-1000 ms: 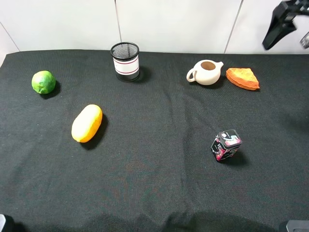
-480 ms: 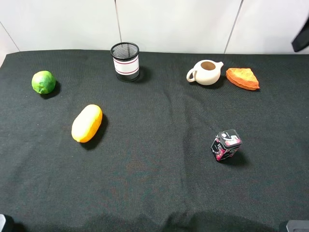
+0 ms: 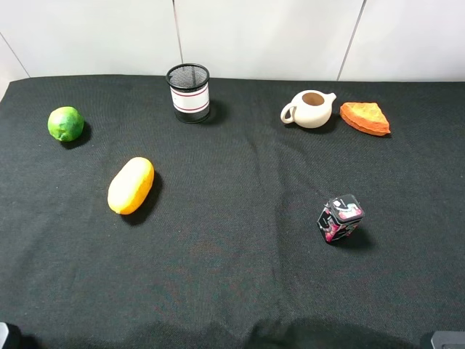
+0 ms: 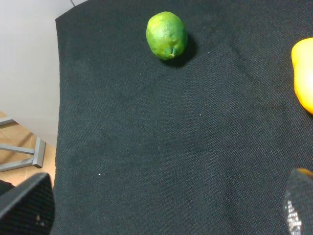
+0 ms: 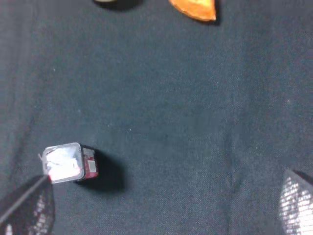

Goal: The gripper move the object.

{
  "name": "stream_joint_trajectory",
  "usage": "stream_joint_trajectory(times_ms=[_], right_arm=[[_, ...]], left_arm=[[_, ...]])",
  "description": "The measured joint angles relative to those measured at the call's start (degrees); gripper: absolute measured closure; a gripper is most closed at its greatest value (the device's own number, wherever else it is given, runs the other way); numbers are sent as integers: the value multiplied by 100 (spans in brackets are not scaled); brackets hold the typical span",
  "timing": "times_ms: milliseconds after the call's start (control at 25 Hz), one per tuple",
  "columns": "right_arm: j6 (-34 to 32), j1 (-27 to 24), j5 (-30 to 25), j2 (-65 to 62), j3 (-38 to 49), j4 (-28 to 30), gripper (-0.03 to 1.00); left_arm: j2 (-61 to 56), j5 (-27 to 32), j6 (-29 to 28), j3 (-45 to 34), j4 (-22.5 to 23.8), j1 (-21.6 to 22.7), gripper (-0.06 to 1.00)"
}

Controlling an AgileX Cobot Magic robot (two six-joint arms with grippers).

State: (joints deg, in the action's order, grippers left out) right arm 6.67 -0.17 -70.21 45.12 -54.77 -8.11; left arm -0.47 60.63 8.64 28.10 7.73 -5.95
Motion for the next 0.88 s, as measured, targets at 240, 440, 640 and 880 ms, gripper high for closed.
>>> stream_joint_trajectory(times_ms=[240,440,640,880], right_arm=[[-279,0,-4,-1288,507,0,27],[-386,0,-10,-2092,825,0,27],[-386,0,-6,-2649,1122,0,27],[-386,0,20,-3472,1653,0,27]], left_arm=[[0,0,0,0,0,0,-5],[0,0,0,0,0,0,-5],[0,0,0,0,0,0,-5],[0,0,0,0,0,0,-5]])
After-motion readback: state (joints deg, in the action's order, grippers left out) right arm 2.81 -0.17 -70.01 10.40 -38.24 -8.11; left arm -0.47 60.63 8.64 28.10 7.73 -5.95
